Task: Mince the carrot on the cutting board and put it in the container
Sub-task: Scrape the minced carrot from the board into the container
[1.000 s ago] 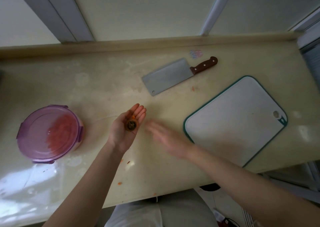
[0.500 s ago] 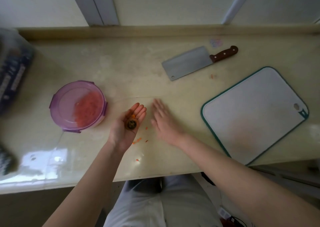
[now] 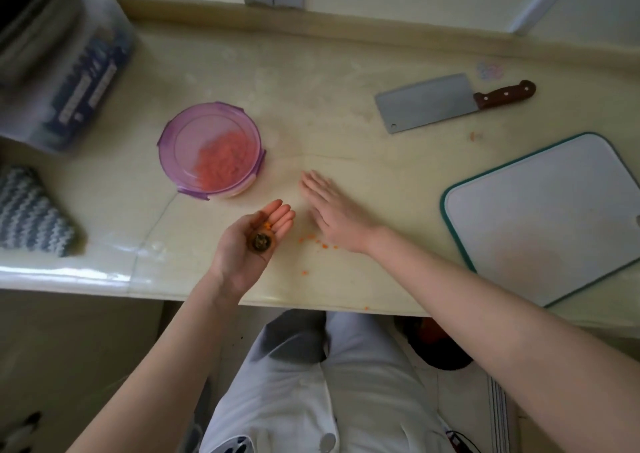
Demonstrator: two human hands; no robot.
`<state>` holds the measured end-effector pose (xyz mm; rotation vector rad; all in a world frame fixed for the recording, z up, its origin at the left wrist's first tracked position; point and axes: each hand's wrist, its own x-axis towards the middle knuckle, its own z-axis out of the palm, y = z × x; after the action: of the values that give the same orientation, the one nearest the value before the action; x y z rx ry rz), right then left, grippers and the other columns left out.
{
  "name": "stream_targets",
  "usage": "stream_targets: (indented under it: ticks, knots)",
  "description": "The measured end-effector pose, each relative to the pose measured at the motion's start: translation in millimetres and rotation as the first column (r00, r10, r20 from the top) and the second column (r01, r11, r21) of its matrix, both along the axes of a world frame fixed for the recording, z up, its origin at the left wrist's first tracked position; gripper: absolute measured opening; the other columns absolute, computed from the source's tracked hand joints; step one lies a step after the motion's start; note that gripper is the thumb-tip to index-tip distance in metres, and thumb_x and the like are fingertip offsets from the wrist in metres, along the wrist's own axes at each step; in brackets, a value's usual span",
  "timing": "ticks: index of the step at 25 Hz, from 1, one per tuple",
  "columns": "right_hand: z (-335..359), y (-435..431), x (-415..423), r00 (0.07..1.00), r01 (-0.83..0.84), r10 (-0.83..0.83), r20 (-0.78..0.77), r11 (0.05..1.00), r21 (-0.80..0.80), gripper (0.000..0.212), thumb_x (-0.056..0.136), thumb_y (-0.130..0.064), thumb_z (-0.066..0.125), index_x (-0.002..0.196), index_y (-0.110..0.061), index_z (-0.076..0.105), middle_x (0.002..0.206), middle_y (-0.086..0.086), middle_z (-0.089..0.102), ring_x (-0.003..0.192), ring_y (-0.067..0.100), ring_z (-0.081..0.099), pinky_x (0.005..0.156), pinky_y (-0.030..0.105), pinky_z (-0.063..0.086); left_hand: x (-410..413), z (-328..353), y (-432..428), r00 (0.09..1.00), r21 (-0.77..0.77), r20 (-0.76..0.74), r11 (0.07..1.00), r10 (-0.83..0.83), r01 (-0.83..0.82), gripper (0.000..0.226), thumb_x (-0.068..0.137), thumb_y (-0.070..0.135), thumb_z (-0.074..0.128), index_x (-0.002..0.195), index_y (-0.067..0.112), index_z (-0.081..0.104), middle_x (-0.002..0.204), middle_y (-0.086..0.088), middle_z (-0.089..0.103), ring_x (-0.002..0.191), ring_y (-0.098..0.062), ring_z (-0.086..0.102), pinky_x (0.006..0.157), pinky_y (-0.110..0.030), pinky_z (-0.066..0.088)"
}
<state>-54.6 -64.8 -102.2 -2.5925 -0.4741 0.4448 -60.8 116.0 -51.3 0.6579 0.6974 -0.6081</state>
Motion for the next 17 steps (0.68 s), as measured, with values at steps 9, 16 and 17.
stream_targets:
  ticks: [9,16,17]
  knots:
    - [6.6,-6.0,-62.1,0.913,-0.409,0.407,0.033,0.909,0.078,0.049,0.100,-0.018,0.028,0.143,0.004,0.033,0.152,0.018,0.031,0.143,0.022,0.023,0.118,0.017,0.002,-29.2,-14.8,29.2,0.988,0.048,-0.022,0.988,0.151,-0.150,0.033,0.098,0.005,0.026,0.102,-0.006,0.056,0.088,-0.019,0.071,0.079,-0.027,0.071,0.080,-0.034,0.055]
    - [8.4,6.2,-33.8,0.996,-0.070,0.065,-0.058,0.993,-0.097,0.052,0.104,-0.019,0.026,0.150,-0.003,0.007,0.159,0.011,-0.003,0.146,0.016,-0.009,0.111,0.016,-0.016,-48.8,-13.2,31.9,0.984,0.061,-0.069,0.985,0.165,-0.161,0.032,0.098,0.005,0.028,0.102,-0.006,0.057,0.087,-0.018,0.071,0.077,-0.026,0.071,0.082,-0.034,0.054]
    - [10.1,11.1,-50.3,0.983,-0.181,0.178,-0.036,0.978,-0.100,0.052,0.105,-0.020,0.024,0.150,-0.004,0.005,0.159,0.009,-0.006,0.144,0.012,-0.014,0.111,0.015,-0.019,-51.2,-13.4,31.5,0.985,0.054,-0.070,0.986,0.159,-0.156,0.032,0.098,0.005,0.028,0.103,-0.006,0.057,0.088,-0.018,0.071,0.078,-0.026,0.071,0.082,-0.034,0.054]
